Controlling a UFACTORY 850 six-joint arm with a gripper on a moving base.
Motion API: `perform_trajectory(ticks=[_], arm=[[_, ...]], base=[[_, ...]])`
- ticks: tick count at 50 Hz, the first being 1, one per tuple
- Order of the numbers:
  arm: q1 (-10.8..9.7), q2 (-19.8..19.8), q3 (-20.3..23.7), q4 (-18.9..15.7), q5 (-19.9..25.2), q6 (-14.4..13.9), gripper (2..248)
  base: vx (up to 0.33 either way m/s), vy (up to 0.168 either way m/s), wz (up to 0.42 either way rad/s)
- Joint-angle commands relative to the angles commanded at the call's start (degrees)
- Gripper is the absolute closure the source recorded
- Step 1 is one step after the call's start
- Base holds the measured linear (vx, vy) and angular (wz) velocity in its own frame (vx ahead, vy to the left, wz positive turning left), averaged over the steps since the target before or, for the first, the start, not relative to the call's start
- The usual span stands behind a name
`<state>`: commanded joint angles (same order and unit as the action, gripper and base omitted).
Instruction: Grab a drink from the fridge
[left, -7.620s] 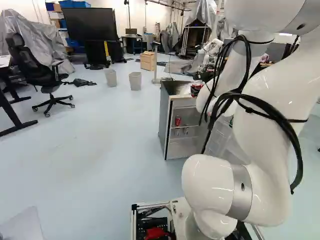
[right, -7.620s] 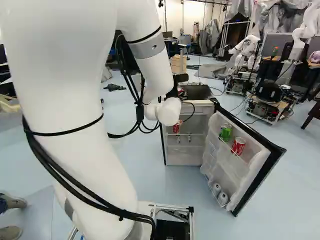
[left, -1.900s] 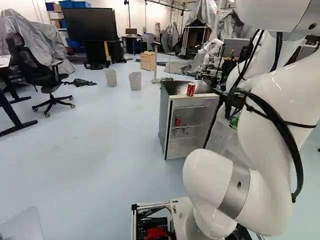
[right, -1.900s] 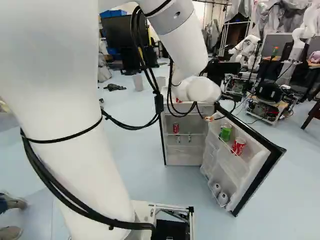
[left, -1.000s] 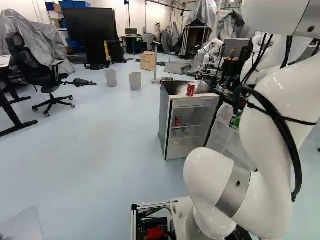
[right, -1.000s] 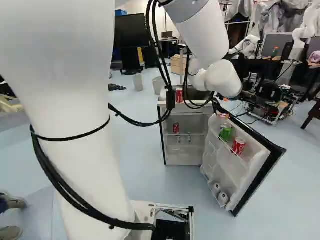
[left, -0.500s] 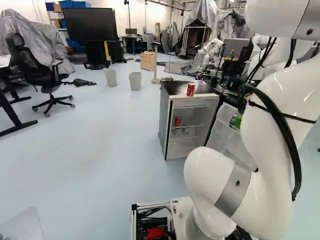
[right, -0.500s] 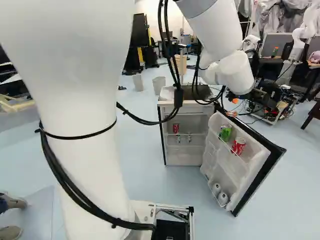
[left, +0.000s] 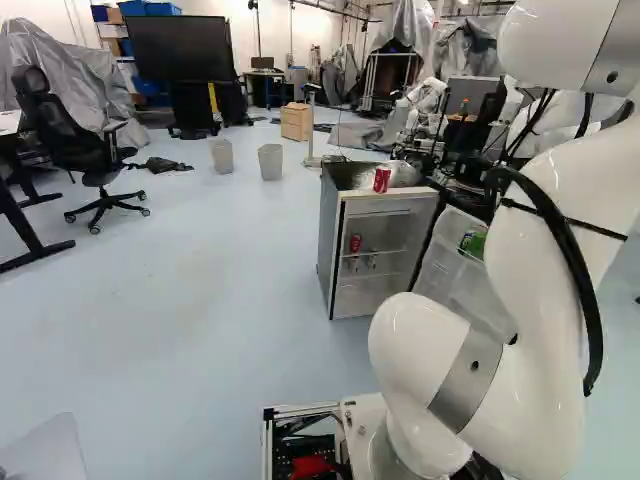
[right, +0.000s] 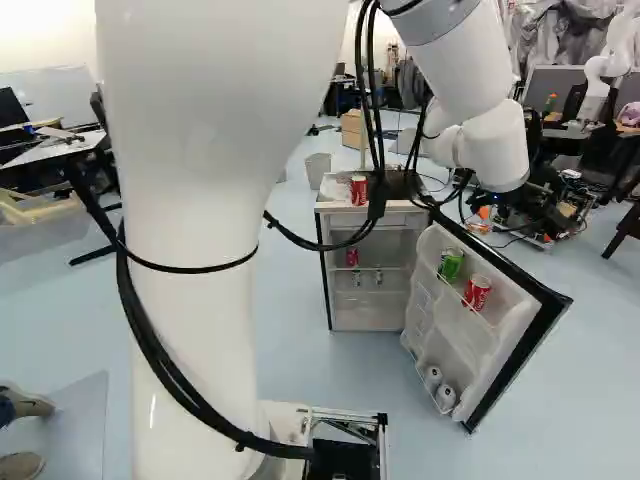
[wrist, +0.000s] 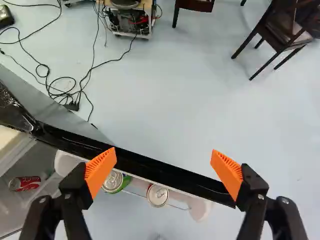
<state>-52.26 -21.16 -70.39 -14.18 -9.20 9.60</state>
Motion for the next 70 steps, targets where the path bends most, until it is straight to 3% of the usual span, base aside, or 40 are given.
perform_trajectory(ticks=[41, 70], arm=[[0.05, -11.14, -14.26, 0.02, -5.26, 0.0, 3], [0.08, -15.25, -15.91, 0.02, -10.68, 0.0, 3]], base=[[0.0, 0.0, 0.0], [0.0, 0.0, 0.0]])
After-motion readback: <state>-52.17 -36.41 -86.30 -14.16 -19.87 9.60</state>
